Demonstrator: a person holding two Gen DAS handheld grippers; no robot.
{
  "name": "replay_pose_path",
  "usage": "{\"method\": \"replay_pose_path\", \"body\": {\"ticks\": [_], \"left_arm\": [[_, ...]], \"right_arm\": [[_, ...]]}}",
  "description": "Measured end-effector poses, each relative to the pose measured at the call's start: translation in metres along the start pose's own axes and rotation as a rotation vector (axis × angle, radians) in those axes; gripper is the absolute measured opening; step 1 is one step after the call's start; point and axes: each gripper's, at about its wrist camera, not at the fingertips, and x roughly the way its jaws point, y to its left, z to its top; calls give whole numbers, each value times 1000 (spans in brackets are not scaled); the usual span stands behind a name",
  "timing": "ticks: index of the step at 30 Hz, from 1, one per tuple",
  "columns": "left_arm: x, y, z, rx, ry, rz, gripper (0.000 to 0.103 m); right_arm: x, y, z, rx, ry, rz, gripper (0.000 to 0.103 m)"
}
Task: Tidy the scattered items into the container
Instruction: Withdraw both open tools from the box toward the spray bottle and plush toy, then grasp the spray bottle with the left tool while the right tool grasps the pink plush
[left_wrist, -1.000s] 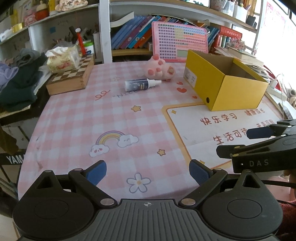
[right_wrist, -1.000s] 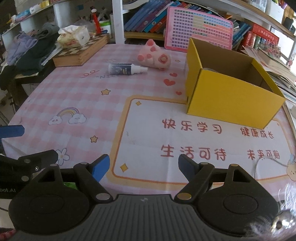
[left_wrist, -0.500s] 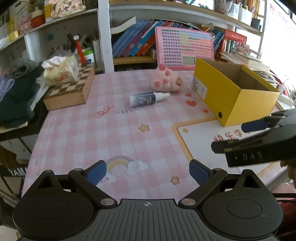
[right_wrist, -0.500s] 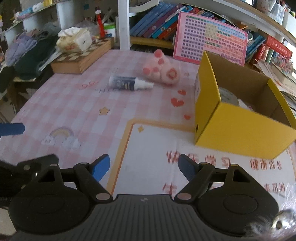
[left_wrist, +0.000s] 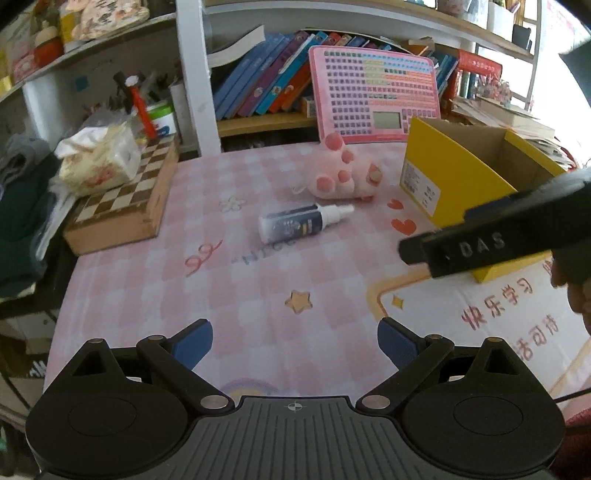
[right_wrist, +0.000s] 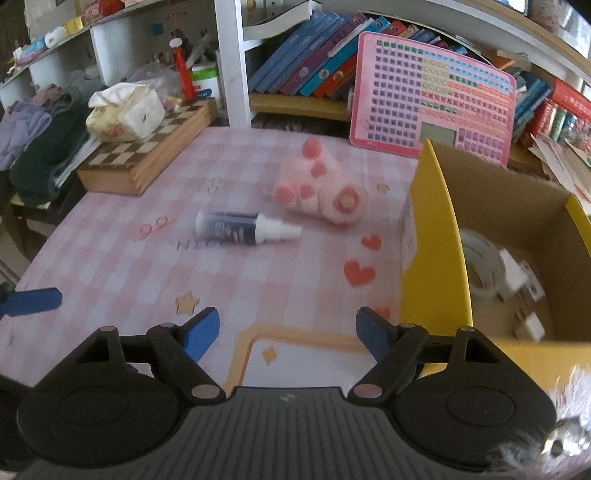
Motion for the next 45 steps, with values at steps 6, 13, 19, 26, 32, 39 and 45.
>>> {"method": "replay_pose_path", "body": {"ticks": [6, 13, 19, 26, 32, 39, 45], "left_arm": [[22, -2, 20, 32, -11, -14, 98], [48, 3, 40, 38, -17, -3, 98], [69, 10, 55, 41, -23, -1, 97], [97, -3, 73, 150, -23, -5, 97], [125, -9, 78, 242, 21, -39, 97], [153, -2, 82, 281, 89, -103, 96], [166, 2, 85, 304, 106, -144, 86]], "right_arm": [[19, -12, 32, 13, -6, 21, 80], [44, -25, 60, -15, 4, 29, 80], [67, -33, 78, -30, 19, 24, 83], [98, -36, 98, -66, 68, 17, 88], [121, -34, 108, -115, 108, -15, 92], [149, -25, 125, -211, 193, 3, 95], [171, -14, 133, -335, 212, -50, 96]]}}
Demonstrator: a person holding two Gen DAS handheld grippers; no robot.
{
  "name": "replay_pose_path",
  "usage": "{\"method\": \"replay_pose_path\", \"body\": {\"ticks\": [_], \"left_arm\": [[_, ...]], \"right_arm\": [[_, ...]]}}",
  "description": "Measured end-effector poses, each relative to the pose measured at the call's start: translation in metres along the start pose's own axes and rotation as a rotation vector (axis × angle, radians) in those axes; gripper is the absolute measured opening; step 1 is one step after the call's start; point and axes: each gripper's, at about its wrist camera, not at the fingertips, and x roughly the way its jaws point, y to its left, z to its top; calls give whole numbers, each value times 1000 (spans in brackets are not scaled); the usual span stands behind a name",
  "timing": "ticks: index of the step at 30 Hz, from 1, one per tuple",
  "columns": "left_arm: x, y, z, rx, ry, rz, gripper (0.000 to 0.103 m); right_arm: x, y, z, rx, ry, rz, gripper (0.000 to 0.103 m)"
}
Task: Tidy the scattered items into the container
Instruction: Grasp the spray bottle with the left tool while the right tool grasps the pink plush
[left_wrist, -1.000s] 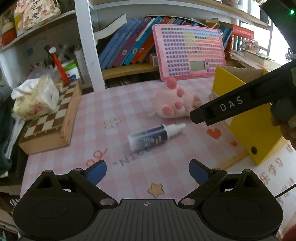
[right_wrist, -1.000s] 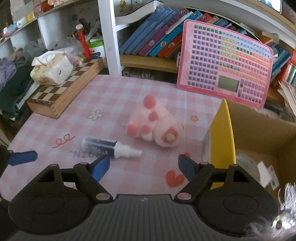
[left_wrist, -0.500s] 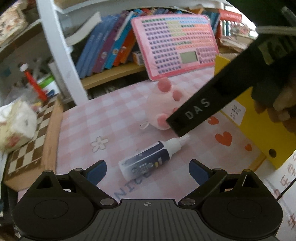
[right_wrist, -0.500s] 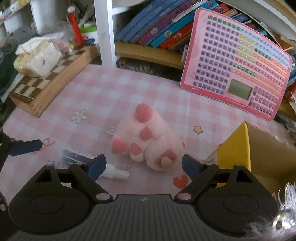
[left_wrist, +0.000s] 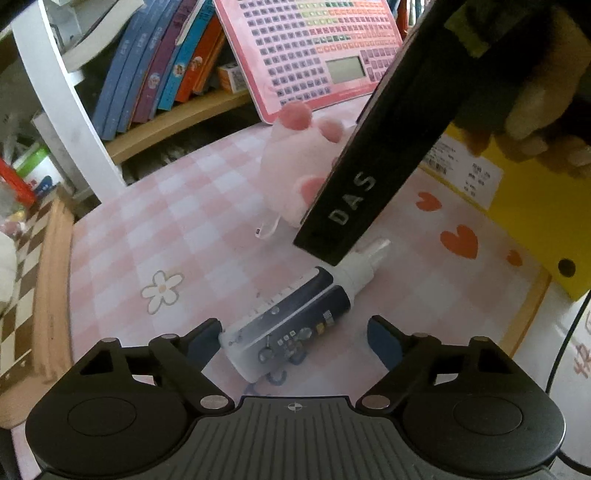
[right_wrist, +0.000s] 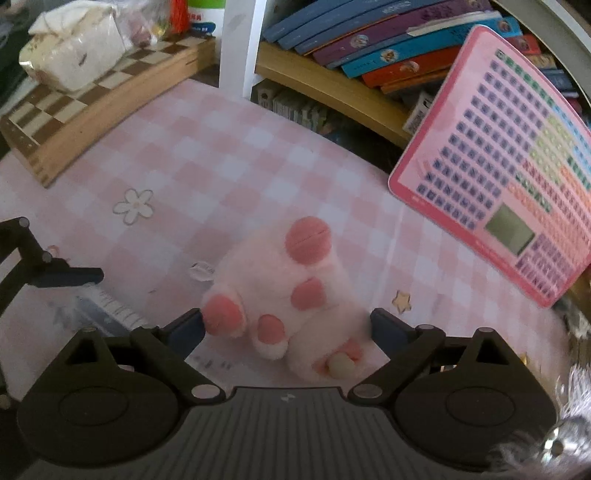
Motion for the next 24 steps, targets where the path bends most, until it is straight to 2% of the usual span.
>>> {"method": "replay_pose_path", "body": {"ticks": [3, 5, 8, 11, 13, 16, 19, 24], "left_arm": [[1, 6, 3, -24, 4, -58, 72], [1, 7, 5, -36, 8, -98, 52], [-2, 2, 4, -15, 6, -112, 41], [-4, -2, 3, 7, 11, -123, 35], [-5, -3, 3, 15, 14, -128, 34], [-9, -6, -1, -2, 14, -118, 33], [-17, -2, -7, -66, 3, -116, 33], [-34, 8, -27, -305, -25, -126, 33]], "right_arm": [[9, -1, 7, -11, 6, -16, 96], [15, -2, 12, -13, 12, -24, 96], [25, -4, 17, -10, 21, -26, 91], [35, -7, 20, 4, 39, -25, 69], [36, -9, 19, 13, 36, -20, 60], [30, -13, 17, 44, 12, 16, 55], [21, -13, 13, 83, -4, 49, 54], [3, -9, 5, 128, -37, 84, 54]]}}
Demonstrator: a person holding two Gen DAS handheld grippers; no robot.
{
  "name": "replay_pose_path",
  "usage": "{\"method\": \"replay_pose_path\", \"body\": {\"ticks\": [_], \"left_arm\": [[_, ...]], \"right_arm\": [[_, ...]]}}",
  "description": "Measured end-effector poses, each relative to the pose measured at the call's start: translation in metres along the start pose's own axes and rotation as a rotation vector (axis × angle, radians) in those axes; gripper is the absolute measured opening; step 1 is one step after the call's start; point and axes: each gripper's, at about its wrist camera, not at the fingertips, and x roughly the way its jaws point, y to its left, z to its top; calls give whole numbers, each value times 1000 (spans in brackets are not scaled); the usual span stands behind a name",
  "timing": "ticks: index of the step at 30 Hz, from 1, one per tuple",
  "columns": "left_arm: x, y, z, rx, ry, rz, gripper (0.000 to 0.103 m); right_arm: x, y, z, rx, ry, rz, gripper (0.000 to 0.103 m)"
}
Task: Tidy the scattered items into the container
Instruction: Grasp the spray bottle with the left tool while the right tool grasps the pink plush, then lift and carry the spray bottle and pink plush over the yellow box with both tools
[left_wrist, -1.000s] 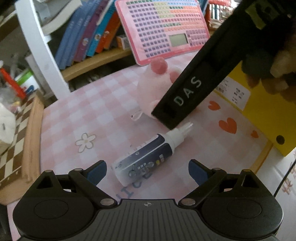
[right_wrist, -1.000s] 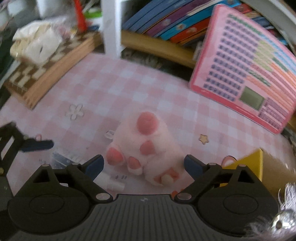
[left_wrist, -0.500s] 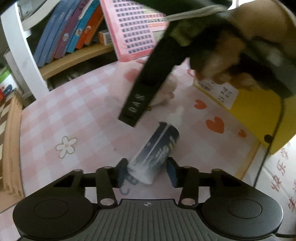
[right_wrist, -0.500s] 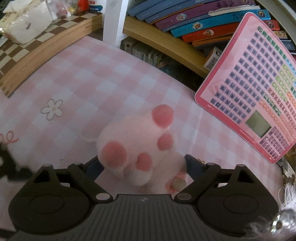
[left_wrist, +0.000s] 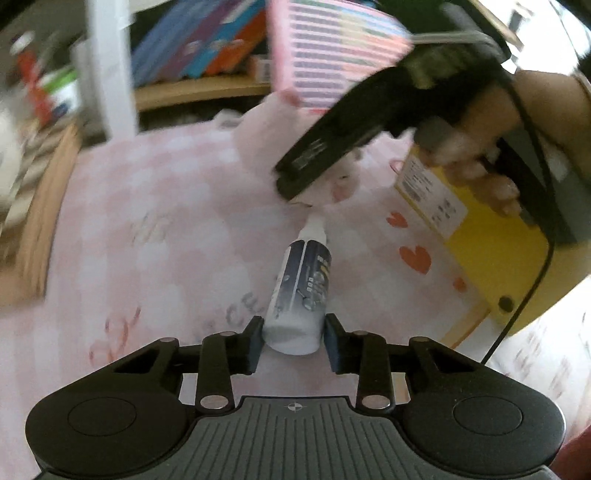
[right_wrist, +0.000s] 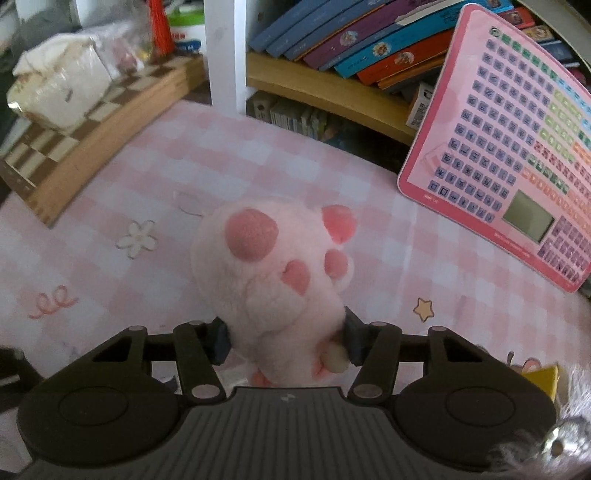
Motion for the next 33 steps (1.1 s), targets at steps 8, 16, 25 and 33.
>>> {"method": "replay_pose_path", "body": {"ticks": [8, 16, 25, 33], "left_arm": [[-35, 17, -32, -225, -37, -4, 32], [-65, 37, -63, -502, -69, -82, 31], [-92, 32, -84, -541, -122, -81, 31], [-111, 23, -98, -530, -147, -66, 31]], "right_arm": [[-40, 7, -18, 37, -51, 39, 54], [-72, 12, -51, 109, -38, 116, 55], [-100, 30, -98, 131, -32, 134, 55], [-111, 46, -136, 158, -9, 142, 55]]}}
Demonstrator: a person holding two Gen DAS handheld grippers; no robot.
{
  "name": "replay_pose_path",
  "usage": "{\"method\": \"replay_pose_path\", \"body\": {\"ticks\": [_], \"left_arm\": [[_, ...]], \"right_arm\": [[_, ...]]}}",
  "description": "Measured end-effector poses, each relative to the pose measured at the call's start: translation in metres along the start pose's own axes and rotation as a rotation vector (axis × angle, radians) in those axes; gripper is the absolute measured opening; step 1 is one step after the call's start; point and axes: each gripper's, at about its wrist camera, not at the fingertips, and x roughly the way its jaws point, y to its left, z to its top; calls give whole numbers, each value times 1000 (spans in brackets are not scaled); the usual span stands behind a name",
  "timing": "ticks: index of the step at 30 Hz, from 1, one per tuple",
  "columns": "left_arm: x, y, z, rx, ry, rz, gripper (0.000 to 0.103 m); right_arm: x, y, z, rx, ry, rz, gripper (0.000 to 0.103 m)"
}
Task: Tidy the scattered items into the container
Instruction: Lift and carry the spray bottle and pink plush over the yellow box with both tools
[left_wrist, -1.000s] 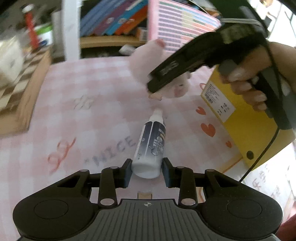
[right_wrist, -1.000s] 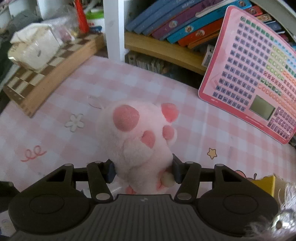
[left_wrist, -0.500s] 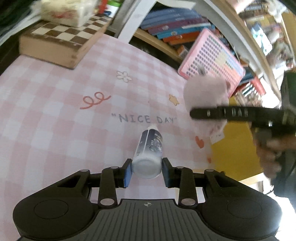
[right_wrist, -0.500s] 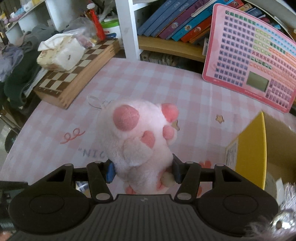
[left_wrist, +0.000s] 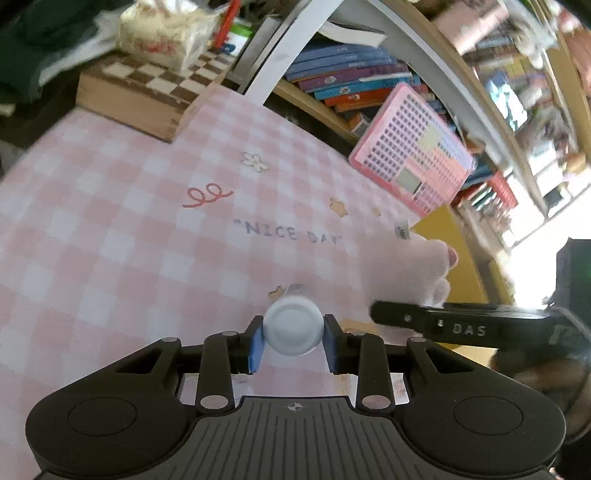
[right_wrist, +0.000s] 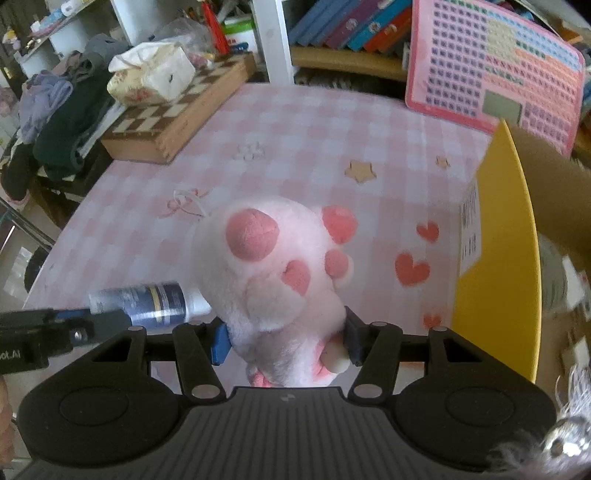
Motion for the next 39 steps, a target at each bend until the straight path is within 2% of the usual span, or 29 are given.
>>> {"method": "replay_pose_path", "body": {"ticks": [5, 7, 11, 16, 21, 25, 28, 31, 34, 39], "left_arm": [[8, -27, -26, 316, 42, 165, 31], [14, -27, -37, 368, 71, 193, 31], [23, -23, -46, 377, 103, 218, 31], [30, -31, -50, 446, 85, 279, 36], [42, -40, -44, 496, 92, 308, 36], [48, -44, -41, 532, 96, 311, 31], [44, -38, -38, 489, 98, 281, 30], [32, -26, -30, 314, 87, 189, 30], [16, -20, -28, 191, 67, 119, 30], [-9, -20, -35, 107, 44, 51, 30]], "right_arm": [[2, 7, -26, 8, 29, -12, 55], [2, 8, -34, 17, 40, -9, 55], [2, 7, -43, 32, 45, -8, 55], [0, 6, -48, 37, 49, 0, 56], [1, 5, -48, 38, 51, 3, 56], [3, 5, -47, 39, 58, 9, 56], [3, 5, -47, 44, 59, 17, 56], [-1, 5, -48, 46, 49, 22, 56], [-8, 6, -50, 53, 35, 25, 56], [-25, 7, -58, 64, 12, 26, 56]]}}
